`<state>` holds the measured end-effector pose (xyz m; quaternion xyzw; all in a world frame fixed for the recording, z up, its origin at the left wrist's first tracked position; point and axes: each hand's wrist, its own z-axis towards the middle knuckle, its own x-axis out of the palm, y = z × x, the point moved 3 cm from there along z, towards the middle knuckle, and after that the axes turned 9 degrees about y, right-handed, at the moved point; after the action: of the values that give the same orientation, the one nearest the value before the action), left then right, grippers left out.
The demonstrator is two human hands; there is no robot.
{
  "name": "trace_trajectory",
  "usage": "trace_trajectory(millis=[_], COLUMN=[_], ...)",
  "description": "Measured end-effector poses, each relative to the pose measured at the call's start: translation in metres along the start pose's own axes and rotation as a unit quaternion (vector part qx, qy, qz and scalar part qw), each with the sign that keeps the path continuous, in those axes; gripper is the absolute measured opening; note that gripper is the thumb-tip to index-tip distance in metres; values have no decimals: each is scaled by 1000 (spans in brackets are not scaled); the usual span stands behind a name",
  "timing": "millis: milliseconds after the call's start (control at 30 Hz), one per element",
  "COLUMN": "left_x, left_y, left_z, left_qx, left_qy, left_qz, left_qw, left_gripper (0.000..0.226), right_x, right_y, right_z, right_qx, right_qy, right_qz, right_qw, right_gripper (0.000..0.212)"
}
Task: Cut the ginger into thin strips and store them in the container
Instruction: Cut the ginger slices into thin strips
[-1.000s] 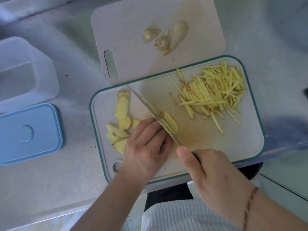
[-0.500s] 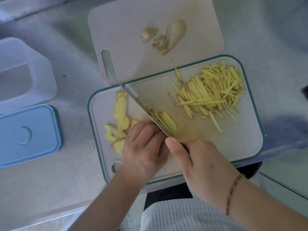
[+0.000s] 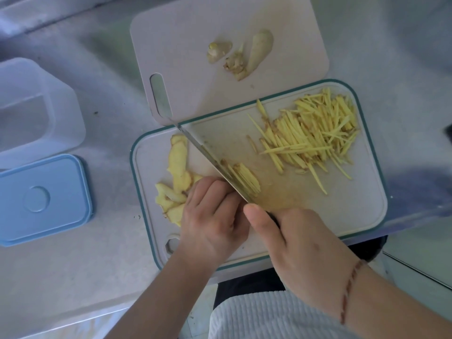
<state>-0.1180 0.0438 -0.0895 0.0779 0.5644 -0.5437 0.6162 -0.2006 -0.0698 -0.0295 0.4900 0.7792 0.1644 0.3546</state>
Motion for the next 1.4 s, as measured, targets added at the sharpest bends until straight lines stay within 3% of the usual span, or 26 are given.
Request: trace_trajectory(millis=[167,433,667,833,1000,1100,1267,1333,1400], left_x=[1,-7,-46,-60,-81,-88,-84,-80,-79], left_y=[1,-1,10,24,51,52,30,25,28], left_z=[-1,-4,-36,-33,-39,-42,-36,-32,-28], left_qx=[-2,39,-111,-149,-255,-228,-102,-110,-173], left_qy=[-1,55,-6,-26,-44,0,121,146,156], left_qz=[12,31,60,50,34,46,80,99,90], left_qw=[1000,997,992,987,965,973,984,978,968], left_gripper=[27,7,14,19,21,20,26,23,28], right_x=[7,-9,7,-19,-47,-49,-53,-55,-57], right_y=[-13,1,-28,-42,-47,-43,-33,-29,-27], right_z=[-14,14,-20,-15,-15,-21,-36,-39,-41], right_qx=[37,-37,-14,57,110,105,66,58,52], right_qy=[-15,-49,72,48,36,52,50,47,46], right_qz=[-27,76,150,241,275,268,214,205,190], right_qw=[999,995,986,968,954,956,973,976,979], right_gripper=[76,65,59,60,61,60,61,61,61])
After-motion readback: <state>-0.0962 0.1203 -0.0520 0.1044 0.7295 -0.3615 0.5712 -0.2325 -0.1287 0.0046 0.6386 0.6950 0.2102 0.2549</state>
